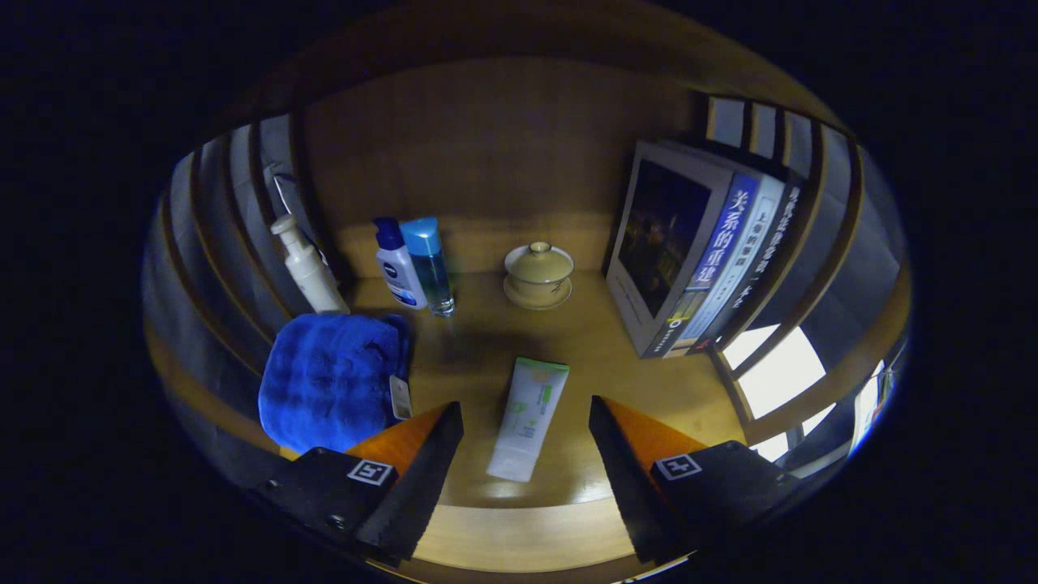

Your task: Pull open the drawer, take out the items inside it, and place them on the countertop above the cabinet.

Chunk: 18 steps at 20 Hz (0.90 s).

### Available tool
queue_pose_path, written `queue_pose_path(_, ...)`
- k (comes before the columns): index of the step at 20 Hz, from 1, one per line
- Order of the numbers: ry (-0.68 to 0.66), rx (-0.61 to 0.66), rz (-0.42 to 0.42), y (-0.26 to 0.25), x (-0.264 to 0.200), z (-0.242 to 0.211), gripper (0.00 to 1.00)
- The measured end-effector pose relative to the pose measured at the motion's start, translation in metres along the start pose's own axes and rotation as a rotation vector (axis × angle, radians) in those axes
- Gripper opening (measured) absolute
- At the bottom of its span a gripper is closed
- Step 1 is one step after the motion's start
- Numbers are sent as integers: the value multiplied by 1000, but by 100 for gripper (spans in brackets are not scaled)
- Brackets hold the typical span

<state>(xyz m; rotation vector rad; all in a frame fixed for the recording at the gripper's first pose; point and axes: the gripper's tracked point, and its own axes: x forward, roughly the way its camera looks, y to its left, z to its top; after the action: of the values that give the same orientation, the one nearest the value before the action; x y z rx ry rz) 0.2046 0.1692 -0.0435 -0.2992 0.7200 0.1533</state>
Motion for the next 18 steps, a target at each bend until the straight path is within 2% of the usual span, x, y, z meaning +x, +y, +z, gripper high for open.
queue_pose_path(5, -219, -70, -24, 2, -52, -3, 100)
queue_pose_path(8, -329, -104, -28, 10, -85, -19, 100)
queue_pose_path(18, -460, 45, 73, 10, -163, -116, 99)
